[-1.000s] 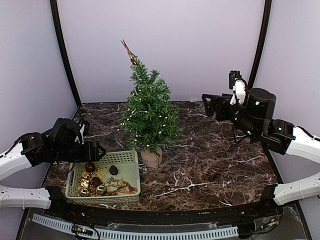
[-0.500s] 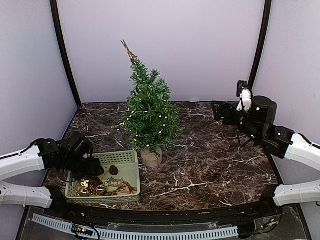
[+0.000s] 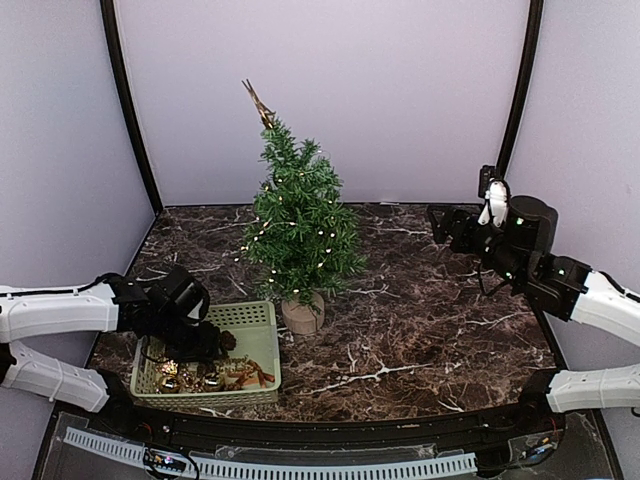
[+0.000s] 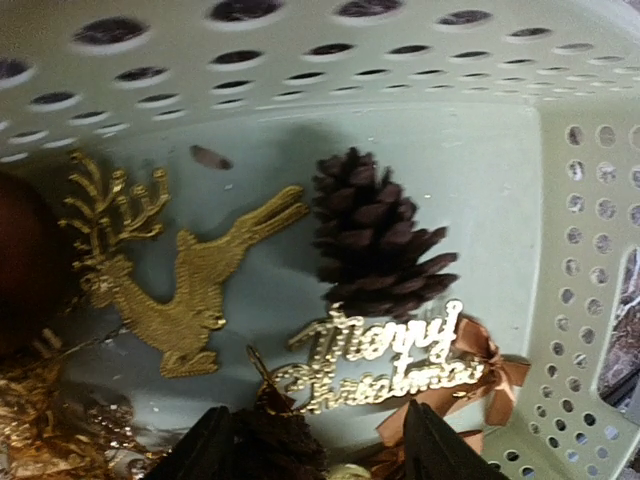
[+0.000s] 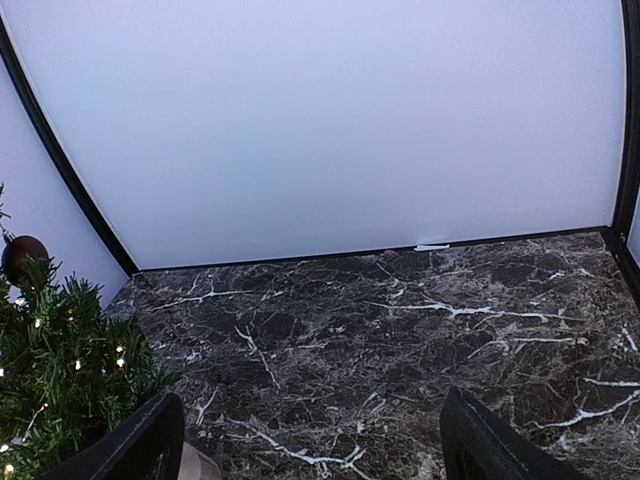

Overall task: Decorate the small christmas tree
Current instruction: Adjust the ornament pinecone in the bin.

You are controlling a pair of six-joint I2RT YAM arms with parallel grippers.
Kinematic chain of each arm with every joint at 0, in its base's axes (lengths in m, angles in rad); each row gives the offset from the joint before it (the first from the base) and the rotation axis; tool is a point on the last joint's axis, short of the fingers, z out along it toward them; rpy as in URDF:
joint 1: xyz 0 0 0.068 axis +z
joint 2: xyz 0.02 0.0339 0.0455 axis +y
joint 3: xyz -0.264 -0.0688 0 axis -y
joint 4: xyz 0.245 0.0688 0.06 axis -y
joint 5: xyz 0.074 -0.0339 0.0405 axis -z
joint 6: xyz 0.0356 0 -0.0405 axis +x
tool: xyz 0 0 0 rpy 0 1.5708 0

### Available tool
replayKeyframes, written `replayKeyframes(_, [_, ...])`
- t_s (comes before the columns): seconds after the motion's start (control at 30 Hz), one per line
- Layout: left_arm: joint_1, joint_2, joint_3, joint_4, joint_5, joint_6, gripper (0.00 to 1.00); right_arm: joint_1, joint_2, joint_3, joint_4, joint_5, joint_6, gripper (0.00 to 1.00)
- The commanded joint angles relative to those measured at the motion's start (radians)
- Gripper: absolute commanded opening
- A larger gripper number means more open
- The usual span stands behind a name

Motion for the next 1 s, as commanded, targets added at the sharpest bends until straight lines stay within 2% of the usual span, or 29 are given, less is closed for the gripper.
replayKeyframes(0.0, [-0.023,0.006,-0.024,0.157,0.124,0.060,0.58,-0.007,-0.011,-0.001,0.033,0.003,0.017,0.89])
replayKeyframes(0.1, [-0.062,0.015,-0.018,0.235,0.160,0.089,0.57,-0.007,-0.007,0.001,0.028,0.009,0.019,0.89])
replayKeyframes(0.2, [-0.086,0.017,0.011,0.233,0.146,0.111,0.57,-0.008,0.001,0.004,0.026,0.012,0.023,0.89])
replayKeyframes(0.33, [-0.088,-0.039,0.041,0.138,-0.003,0.093,0.58,-0.009,0.008,0.007,0.028,0.013,0.025,0.89])
replayKeyframes(0.5, [-0.047,-0.111,0.048,-0.007,-0.090,0.040,0.60,-0.010,0.009,0.009,0.028,0.018,0.022,0.89])
replayKeyframes(0.63, [-0.031,-0.151,0.029,-0.043,-0.040,0.016,0.59,-0.011,0.017,0.012,0.028,0.018,0.019,0.89])
replayKeyframes(0.8, [-0.030,-0.148,0.047,-0.089,0.137,0.070,0.54,-0.010,0.024,0.008,0.036,0.017,0.023,0.89])
replayKeyframes(0.97, [-0.031,-0.093,0.046,-0.136,0.176,0.117,0.54,-0.012,0.025,-0.011,0.057,0.013,0.038,0.89])
